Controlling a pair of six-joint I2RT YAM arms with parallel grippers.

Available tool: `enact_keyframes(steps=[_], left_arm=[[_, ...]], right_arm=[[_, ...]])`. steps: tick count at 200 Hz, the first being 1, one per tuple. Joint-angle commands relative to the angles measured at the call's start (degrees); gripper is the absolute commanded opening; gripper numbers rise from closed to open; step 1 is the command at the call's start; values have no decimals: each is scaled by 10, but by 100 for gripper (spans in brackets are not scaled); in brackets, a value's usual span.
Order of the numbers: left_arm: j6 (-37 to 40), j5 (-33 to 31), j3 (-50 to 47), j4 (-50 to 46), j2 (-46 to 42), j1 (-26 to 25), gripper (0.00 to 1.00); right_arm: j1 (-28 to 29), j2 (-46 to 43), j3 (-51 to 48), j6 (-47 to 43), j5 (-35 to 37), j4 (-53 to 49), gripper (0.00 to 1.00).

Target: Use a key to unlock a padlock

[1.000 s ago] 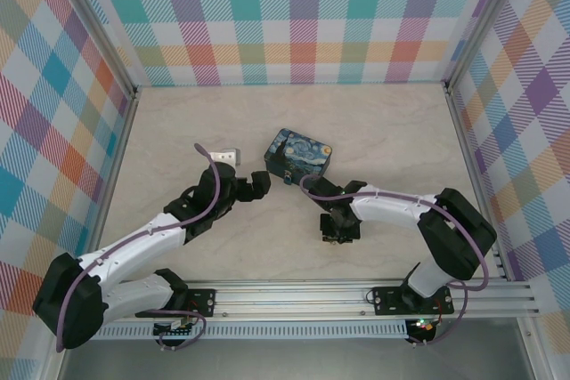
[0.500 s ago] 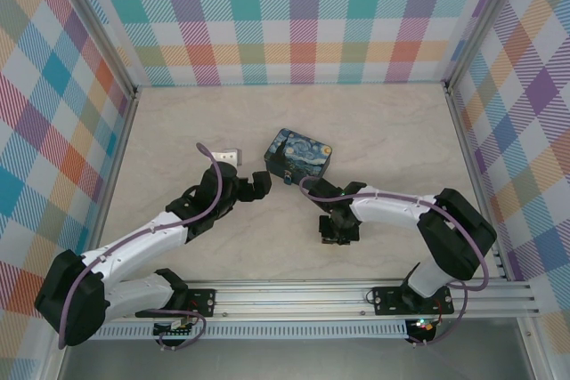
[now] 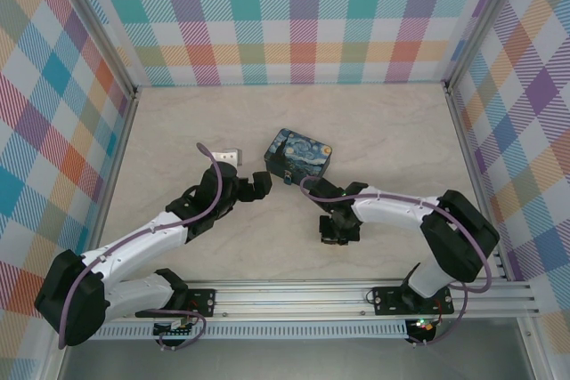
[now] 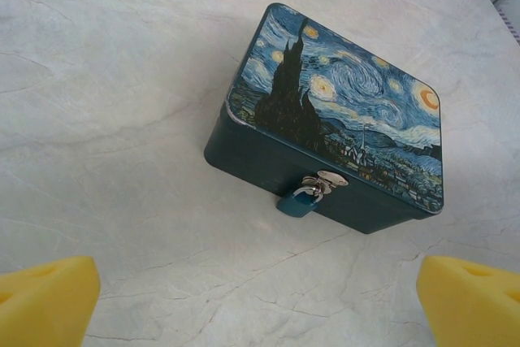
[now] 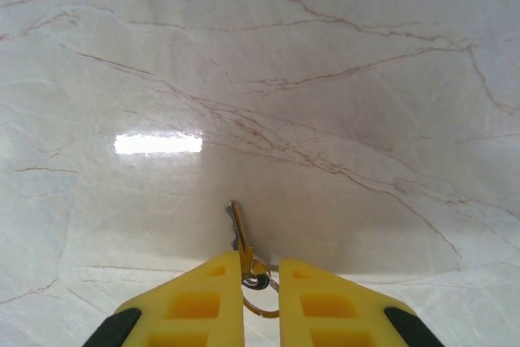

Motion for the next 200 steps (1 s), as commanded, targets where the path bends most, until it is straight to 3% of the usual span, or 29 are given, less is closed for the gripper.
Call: enact_keyframes(steps=[1,69,122,168,200], left_arm=[[-8,10,18,7,4,5,100],[-68,55,23,35,17,5,100],[-61,47,23,30,18,5,100],[-57,40,18,27,14,5,100],[-55,37,18,23,11,5,100]], right_arm=[[5,-34,-3,-12,22,-14,14],[4,-61,7,-44,44,-3,12],[6,-32,15,-67,0,6,30],[20,6,23,-64,-10,14,29],[27,24,24,-61,-9,6,23]])
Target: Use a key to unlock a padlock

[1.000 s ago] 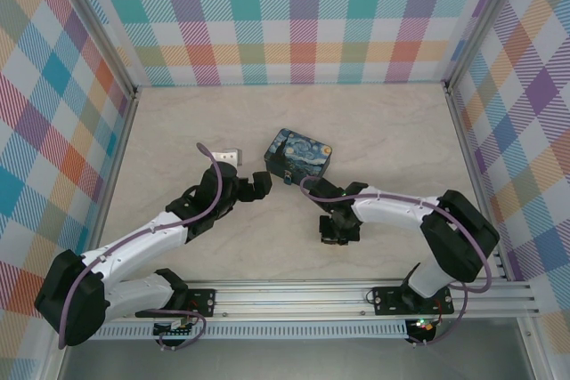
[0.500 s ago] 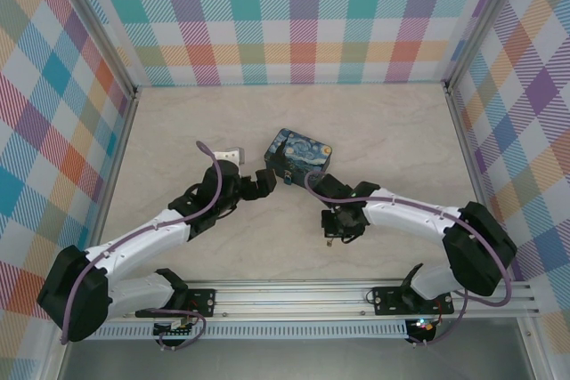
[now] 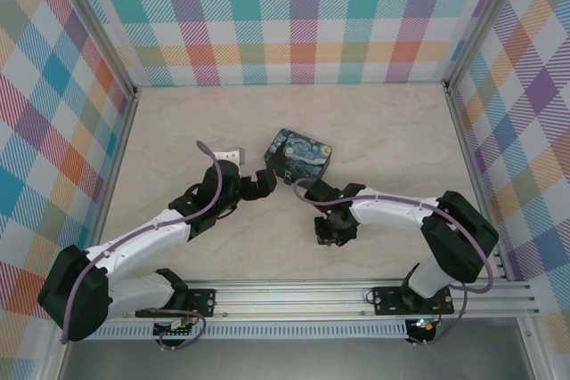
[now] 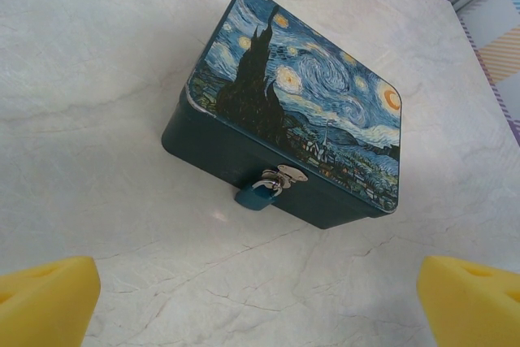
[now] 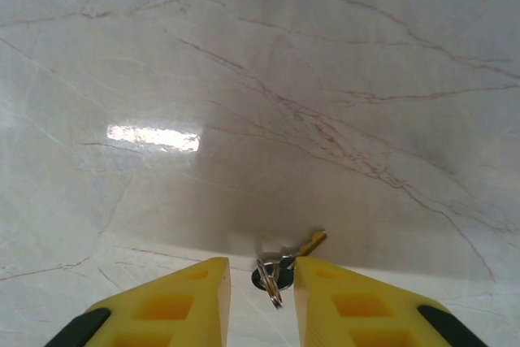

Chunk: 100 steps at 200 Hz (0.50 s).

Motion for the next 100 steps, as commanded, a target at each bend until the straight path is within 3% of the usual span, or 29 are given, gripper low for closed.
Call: enact_keyframes(steps=[1,45,77,100], left_arm=[[3,-9,11,6,-8,5,100],[4,-11,14,-2,-14,6,100],[-19,2,26,-21,-25,7,100],[-87,36,38,-40,-28,14,100]], right_arm=[[7,13,13,-1,-8,-9,23],[8,-1,24,-36,17,-43,0],[5,-55,68,-153,80,-69,0],[0,-91,103,-274,95,-56,0]])
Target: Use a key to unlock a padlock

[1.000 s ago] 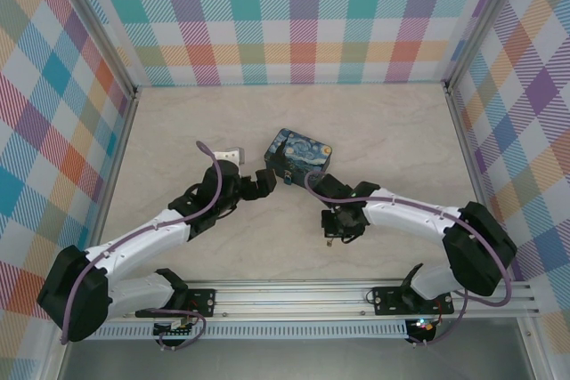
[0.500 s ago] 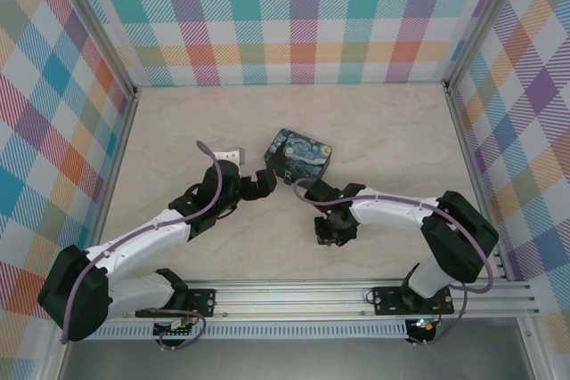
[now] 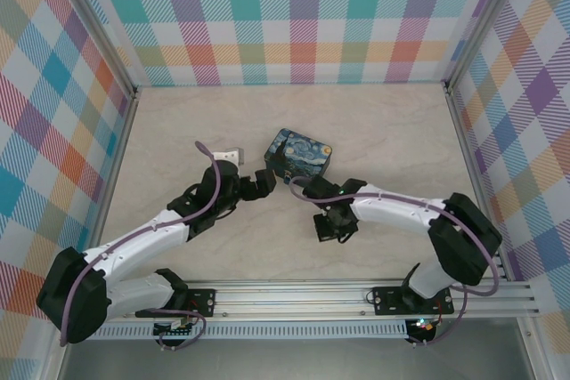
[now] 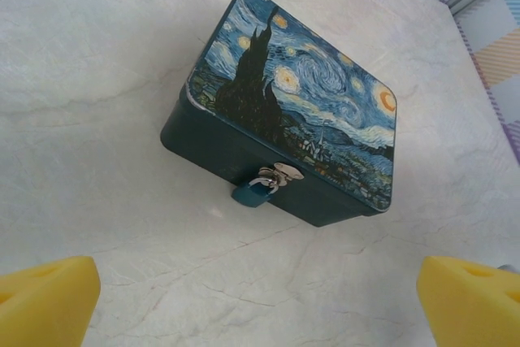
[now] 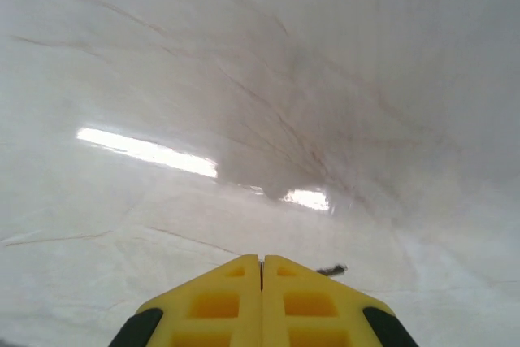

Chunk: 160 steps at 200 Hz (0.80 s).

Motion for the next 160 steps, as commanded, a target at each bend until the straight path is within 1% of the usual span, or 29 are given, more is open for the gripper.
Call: enact_keyframes(steps=[1,20,35,39,56,68,80,93,104,116,138,160], left_arm=[[-75,32,32,-23,-16,12,100],[-170,74,36,-26,-9,19,100],[-243,123,27,13,-3,21,98],[-260,136,24,28,-1,21,98],[-330,176,18,78,12,22,92],[-356,208,31,88,25,21,88],[-364,239,50,85,39,22,83],[-364,264,61,92,50,22,78],[-364,277,63,106,55,22,75],[-362,285,64,113,58,22,72],[-355,292,58,126,55,22,70],[-349,293,47,143,46,22,68]], right_arm=[[-3,-49,49,-157,40,-5,0],[-3,-72,75,-264,47,20,0],[-3,-92,83,-341,49,58,0],[-3,-98,84,-377,44,72,0],[-2,-117,87,-467,15,125,0],[4,-124,93,-518,6,151,0],[21,-129,90,-583,17,177,0],[52,-135,70,-674,53,217,0],[77,-141,44,-756,79,258,0],[90,-148,17,-828,96,300,0],[92,-151,6,-879,101,319,0],[92,-150,12,-894,87,303,0]])
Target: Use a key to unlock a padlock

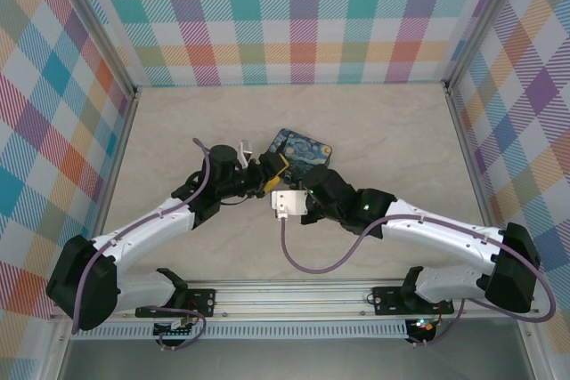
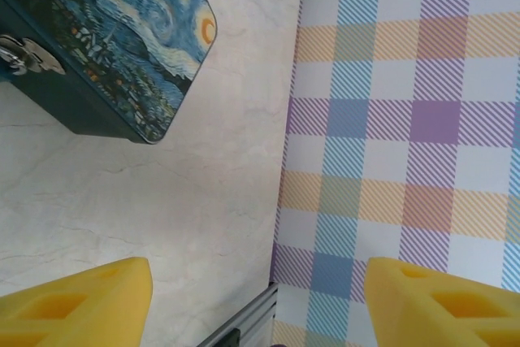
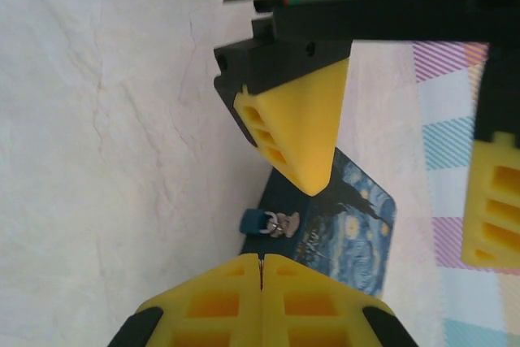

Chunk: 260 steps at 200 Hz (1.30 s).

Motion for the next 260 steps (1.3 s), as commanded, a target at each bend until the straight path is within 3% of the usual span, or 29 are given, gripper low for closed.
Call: enact_keyframes(steps=[1,49,115,197,260], left_arm=[[-4,24,1,40,-13,2,68],[-7,25,-7,26,-17,2,63],[-137,39,-12,23,-2,2,61],[-273,94,-11,44,38,1,51],[-296,100,-8,54,46,-7,43]], right_arm=[[0,-9,3,-93,4,37,0],[-4,-11,10,-96,-8,34,0],[-22,-28,-5,-96,-28,33,0],[-24,-27,-12,-121,-52,70,0],[-26,-20,-25,-126,-59,98,0]])
